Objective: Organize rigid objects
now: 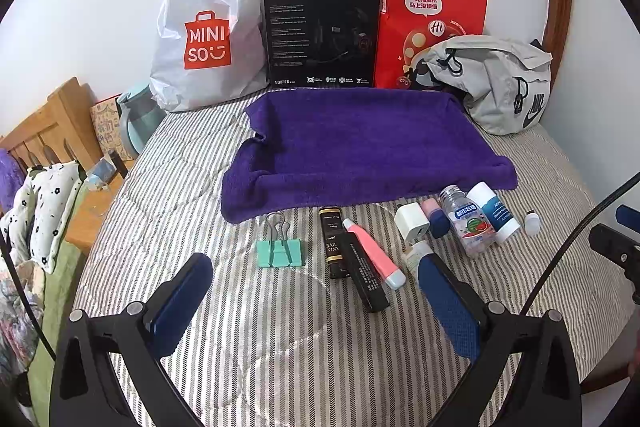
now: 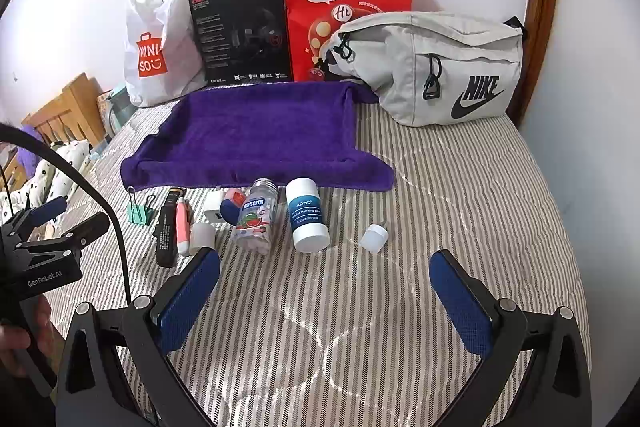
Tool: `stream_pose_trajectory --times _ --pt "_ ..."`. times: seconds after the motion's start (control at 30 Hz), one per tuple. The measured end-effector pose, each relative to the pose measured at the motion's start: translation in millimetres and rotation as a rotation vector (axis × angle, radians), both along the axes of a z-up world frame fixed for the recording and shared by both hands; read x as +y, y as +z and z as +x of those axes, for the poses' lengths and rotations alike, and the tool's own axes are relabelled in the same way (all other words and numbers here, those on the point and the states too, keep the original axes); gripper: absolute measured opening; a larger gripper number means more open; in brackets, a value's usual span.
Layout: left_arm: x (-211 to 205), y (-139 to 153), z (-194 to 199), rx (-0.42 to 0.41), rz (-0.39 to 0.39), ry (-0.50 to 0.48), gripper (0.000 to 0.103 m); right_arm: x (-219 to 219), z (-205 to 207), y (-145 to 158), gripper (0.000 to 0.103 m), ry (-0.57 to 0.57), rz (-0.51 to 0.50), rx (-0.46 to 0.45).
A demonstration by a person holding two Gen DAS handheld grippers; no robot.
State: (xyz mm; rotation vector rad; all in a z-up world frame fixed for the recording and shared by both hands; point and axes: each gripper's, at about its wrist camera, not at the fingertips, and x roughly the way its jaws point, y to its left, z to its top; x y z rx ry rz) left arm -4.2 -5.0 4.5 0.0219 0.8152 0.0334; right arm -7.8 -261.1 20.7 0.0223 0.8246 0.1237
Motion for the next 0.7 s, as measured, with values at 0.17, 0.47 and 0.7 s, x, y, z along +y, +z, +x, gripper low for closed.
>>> stream_pose_trajectory --times 0.17,0.47,0.7 --pt "0.7 0.2 0.2 -0.002 0.002 -0.001 0.103 0.2 0.4 0.2 0.103 -0.001 0.001 0.000" --pt "0.5 0.8 0.4 0.000 0.004 0.000 0.103 0.8 -0.4 0.3 0.103 0.005 0.004 0.001" --pt "1.2 0.7 -0.9 -0.001 0.004 0.003 0.103 0.9 -1.4 0.0 0.103 0.006 -0.001 0.004"
